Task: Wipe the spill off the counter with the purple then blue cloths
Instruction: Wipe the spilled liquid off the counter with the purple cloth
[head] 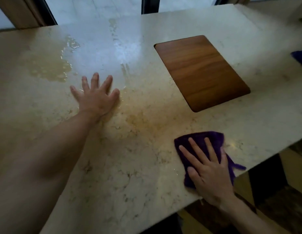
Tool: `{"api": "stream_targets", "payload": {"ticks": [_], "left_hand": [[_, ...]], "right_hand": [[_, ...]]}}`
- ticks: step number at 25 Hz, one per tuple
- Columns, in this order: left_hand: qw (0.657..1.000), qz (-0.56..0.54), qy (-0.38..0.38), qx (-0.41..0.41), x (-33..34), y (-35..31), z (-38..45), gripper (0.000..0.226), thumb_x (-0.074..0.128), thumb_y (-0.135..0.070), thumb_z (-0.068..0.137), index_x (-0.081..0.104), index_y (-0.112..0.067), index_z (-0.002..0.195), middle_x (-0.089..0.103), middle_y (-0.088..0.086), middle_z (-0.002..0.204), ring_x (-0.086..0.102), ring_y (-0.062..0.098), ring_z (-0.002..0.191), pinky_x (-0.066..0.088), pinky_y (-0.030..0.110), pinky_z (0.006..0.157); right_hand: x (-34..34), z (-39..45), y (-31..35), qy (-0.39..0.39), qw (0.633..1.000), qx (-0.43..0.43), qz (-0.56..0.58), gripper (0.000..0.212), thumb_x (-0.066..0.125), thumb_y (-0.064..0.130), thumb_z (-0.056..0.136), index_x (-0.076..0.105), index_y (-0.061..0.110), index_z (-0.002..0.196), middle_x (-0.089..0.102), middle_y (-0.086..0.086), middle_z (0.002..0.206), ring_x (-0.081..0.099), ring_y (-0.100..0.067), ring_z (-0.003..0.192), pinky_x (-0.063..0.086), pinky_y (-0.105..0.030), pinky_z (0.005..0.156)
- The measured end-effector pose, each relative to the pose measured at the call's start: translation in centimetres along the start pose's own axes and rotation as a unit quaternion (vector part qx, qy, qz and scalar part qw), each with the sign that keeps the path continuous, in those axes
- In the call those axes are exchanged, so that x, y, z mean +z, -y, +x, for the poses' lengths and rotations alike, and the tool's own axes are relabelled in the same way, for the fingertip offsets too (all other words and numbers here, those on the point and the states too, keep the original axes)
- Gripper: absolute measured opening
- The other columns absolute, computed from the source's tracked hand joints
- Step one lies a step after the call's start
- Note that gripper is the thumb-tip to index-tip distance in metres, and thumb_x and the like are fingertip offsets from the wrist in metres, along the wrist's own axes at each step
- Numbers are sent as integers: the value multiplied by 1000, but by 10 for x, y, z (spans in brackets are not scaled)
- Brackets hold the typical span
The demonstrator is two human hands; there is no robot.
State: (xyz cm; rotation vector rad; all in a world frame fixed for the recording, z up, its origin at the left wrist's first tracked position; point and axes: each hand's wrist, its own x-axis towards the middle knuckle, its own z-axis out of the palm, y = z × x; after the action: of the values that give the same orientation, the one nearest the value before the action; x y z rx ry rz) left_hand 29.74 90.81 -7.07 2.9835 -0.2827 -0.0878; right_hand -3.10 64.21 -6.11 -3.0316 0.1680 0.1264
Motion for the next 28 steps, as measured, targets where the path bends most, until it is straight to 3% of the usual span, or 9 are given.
{"api": "stream_targets", "payload": {"ticks": [3, 8, 11, 14, 17, 21, 28], "left_hand": [[1000, 5, 0, -10, -1, -2, 1, 66, 15, -75, 87, 13, -51, 149, 8, 1, 165, 2, 39, 150, -1, 75, 109], [1000, -8, -7, -14, -2, -1, 1, 64, 21, -72, 88, 18, -51, 148, 11, 1, 164, 3, 39, 150, -1, 75, 109], [999, -35, -14, -21, -2, -1, 3, 61, 27, -66, 89, 23, -48, 148, 17, 1, 163, 7, 35, 150, -2, 72, 111], [990, -105, -70, -66, -3, 2, 5, 59, 27, -53, 90, 28, -38, 147, 27, 1, 159, 18, 26, 149, 4, 67, 115], [987, -121, -77, -71, -5, 1, 2, 62, 24, -47, 89, 31, -31, 148, 30, 2, 159, 21, 23, 148, 4, 63, 116], [995, -64, -39, -68, -2, 0, 6, 61, 28, -46, 90, 30, -31, 148, 27, 2, 160, 16, 23, 149, 4, 65, 117], [997, -34, -41, -61, 0, -3, 3, 69, 46, -47, 79, 41, -28, 146, 34, 5, 158, 24, 28, 148, 14, 69, 113]], "right_hand": [[15, -29, 67, -32, 977, 207, 36, 58, 29, 45, 93, 23, 48, 151, 26, 8, 160, 24, -36, 147, 15, -73, 110], [21, 13, 157, -21, 958, 277, 74, 59, 31, 45, 93, 30, 38, 152, 27, 1, 161, 21, -43, 147, 12, -79, 106], [21, 83, 174, -25, 969, 236, 74, 62, 26, 48, 95, 19, 35, 155, 17, -1, 165, 11, -45, 149, 9, -78, 107], [16, 177, 181, -25, 979, 194, 58, 62, 19, 50, 97, 6, 37, 157, 6, -2, 167, 2, -45, 149, 4, -77, 108], [1, 284, 173, -30, 986, 153, 63, 59, 15, 47, 98, 10, 38, 156, 7, -2, 167, 1, -45, 149, 1, -77, 108], [-20, 440, 157, 11, 992, 111, 67, 57, 13, 49, 99, 1, 45, 155, -6, 5, 167, -13, -40, 150, -9, -75, 109], [-48, 632, 159, 63, 996, -19, 56, 54, 15, 49, 98, 9, 53, 151, -1, 15, 166, -9, -33, 151, -8, -71, 112]]}}
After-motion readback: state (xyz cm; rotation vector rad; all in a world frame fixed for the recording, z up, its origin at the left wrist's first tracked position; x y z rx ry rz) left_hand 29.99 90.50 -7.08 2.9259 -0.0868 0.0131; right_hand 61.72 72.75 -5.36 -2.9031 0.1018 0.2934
